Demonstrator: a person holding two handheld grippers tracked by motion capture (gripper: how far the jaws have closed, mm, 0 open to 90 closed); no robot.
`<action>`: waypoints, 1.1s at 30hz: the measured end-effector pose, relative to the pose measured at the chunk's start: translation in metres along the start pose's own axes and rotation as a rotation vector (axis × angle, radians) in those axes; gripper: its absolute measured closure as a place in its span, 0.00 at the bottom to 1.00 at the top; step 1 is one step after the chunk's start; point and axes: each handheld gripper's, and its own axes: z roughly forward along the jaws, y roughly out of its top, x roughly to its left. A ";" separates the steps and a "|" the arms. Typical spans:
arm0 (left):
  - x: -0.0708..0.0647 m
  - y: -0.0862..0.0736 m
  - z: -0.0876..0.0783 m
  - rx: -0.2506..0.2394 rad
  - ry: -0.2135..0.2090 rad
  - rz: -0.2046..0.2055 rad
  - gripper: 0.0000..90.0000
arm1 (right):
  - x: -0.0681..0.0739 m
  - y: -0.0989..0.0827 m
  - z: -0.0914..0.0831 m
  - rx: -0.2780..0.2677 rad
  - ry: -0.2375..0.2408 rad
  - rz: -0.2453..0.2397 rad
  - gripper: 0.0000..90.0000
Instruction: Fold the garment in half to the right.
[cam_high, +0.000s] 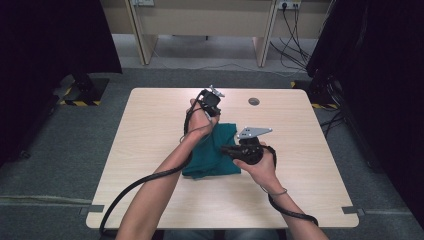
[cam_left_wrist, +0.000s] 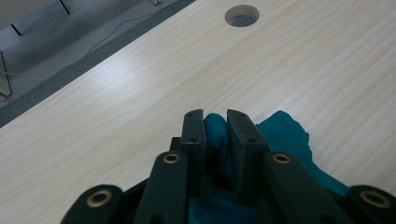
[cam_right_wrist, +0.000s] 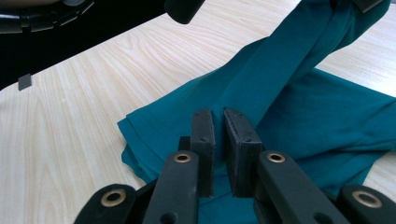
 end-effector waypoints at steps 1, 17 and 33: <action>0.000 0.000 0.000 0.000 0.000 0.001 0.86 | 0.000 0.000 0.000 0.001 0.000 -0.001 0.92; -0.003 -0.001 0.006 0.006 -0.006 -0.001 0.86 | -0.001 -0.003 0.000 0.005 0.000 0.007 0.92; -0.007 -0.004 0.012 0.006 -0.014 -0.002 0.86 | -0.003 -0.008 0.000 0.007 0.000 0.019 0.92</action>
